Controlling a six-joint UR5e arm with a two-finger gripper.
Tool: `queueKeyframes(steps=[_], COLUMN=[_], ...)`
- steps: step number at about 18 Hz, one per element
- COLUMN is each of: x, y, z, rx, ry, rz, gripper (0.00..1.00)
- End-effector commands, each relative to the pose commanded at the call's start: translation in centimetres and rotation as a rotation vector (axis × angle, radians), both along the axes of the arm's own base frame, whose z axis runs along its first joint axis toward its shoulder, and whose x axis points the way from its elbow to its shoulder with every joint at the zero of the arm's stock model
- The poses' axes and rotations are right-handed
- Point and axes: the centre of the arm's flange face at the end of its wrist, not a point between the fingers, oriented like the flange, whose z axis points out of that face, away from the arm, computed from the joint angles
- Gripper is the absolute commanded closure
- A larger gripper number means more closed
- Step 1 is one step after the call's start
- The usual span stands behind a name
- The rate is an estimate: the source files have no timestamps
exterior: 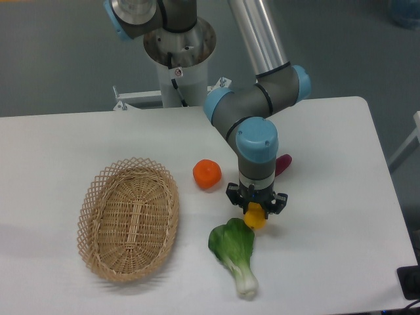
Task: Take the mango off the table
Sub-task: 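Lift the grasped yellow mango up off the table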
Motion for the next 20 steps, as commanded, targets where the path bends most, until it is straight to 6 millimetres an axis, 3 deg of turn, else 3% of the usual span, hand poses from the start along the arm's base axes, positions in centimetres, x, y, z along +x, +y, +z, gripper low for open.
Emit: queueKeyframes(steps=[2, 10, 17, 20], x=[-0.1, 0.1, 1.5, 1.5], y=[-0.1, -0.2, -0.7, -0.7], z=[2.6, 10.0, 13.0, 13.4], rx=[0.037, 0.237, 0.303, 0.322], ry=[0.028, 0.035, 0.027, 0.022], rz=[0.0, -0.011, 0.026, 0.034], gripper=[0.6, 0.59, 0.59, 0.59])
